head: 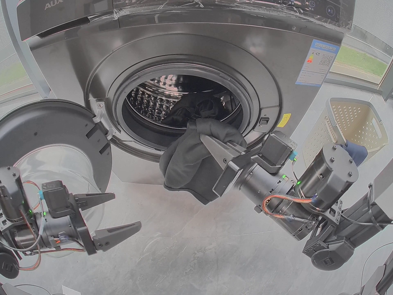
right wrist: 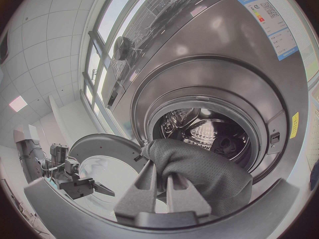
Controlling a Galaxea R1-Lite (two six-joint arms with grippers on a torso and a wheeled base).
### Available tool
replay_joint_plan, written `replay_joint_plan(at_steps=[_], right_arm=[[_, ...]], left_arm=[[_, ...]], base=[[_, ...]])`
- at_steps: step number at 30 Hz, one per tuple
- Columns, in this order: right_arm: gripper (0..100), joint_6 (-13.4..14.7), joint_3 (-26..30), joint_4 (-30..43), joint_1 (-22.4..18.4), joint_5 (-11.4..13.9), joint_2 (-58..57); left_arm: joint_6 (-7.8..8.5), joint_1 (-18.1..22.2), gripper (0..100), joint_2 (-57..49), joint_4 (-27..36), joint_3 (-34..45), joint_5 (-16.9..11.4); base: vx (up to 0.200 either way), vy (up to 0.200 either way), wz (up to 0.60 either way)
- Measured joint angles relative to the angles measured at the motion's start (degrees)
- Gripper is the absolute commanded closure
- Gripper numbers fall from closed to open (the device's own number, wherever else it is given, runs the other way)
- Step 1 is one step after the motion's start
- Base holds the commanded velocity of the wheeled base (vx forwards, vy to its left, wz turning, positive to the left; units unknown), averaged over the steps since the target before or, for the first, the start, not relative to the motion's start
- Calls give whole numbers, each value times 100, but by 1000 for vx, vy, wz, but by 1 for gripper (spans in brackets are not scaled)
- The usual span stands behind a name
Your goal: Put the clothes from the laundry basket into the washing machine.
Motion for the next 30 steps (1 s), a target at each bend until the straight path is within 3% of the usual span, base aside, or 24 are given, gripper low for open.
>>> replay_joint_plan(at_steps=[4, 18, 23, 30], right_arm=[[100, 1, 5, -20, 11, -9, 27], [100, 0, -11, -28, 123, -13, 55], [100, 0, 2, -27, 140, -13, 55], [100, -2, 16, -28, 148, -13, 52]], left_arm=[[-112, -121, 0, 568, -485, -24, -16], [-216, -325, 0, 1885, -850, -367, -46], [-278, -363, 0, 2349, -1506, -501, -16], [-489, -411, 0, 3066, -2558, -579, 20]], base=[[0, 0, 0], [0, 0, 0], [0, 0, 0], [0, 0, 0]])
